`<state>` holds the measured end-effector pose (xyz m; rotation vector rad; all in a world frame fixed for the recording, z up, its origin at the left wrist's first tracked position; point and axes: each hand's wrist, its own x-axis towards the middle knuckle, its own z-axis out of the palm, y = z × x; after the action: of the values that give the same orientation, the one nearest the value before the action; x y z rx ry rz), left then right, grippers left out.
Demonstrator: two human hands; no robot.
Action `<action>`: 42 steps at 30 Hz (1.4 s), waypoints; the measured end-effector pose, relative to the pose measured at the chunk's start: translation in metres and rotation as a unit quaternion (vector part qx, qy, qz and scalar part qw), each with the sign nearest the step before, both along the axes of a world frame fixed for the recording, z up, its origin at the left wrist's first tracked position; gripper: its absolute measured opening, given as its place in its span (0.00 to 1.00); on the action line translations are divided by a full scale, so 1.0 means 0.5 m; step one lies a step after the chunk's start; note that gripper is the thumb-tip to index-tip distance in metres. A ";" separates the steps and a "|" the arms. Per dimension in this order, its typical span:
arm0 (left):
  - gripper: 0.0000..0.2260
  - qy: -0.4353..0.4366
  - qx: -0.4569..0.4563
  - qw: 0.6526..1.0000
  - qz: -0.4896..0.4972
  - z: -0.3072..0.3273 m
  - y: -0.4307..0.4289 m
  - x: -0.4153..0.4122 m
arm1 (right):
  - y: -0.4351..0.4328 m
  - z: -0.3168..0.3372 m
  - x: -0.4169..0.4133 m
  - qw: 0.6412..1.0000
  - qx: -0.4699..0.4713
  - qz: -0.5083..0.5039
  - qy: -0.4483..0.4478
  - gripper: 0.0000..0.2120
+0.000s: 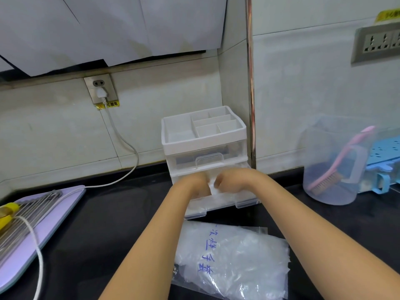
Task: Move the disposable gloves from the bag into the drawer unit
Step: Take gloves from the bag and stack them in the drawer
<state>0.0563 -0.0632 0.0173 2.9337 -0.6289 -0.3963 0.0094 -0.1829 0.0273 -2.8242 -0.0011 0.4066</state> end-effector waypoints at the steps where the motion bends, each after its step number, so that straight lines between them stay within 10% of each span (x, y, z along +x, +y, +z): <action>1: 0.17 0.002 0.027 1.000 0.002 -0.001 0.002 0.006 | -0.006 -0.002 0.006 0.999 -0.031 -0.012 0.002 0.19; 13: 0.25 0.028 0.067 0.997 0.020 0.003 0.016 0.016 | 0.007 -0.012 0.043 0.989 -0.124 -0.081 0.007 0.18; 21: 0.20 -0.013 0.022 0.999 0.037 0.002 0.013 -0.004 | -0.038 0.030 -0.034 0.990 0.080 -0.048 -0.105 0.16; 28: 0.23 -0.056 -0.126 0.989 0.054 0.052 0.020 -0.092 | -0.097 0.009 -0.158 0.929 0.275 -0.055 -0.241 0.07; 34: 0.06 -0.158 -0.396 0.904 0.046 0.026 0.038 -0.225 | -0.130 -0.084 -0.247 0.899 0.299 -0.138 -0.288 0.06; 42: 0.02 -0.069 -0.365 0.928 -0.034 -0.141 0.010 -0.318 | -0.127 -0.237 -0.292 0.899 0.259 -0.244 -0.256 0.12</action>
<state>-0.1028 -0.0582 -0.0532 2.2356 -0.7038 0.0481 -0.1365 -0.2463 -0.0914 -2.2073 0.4162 -0.3998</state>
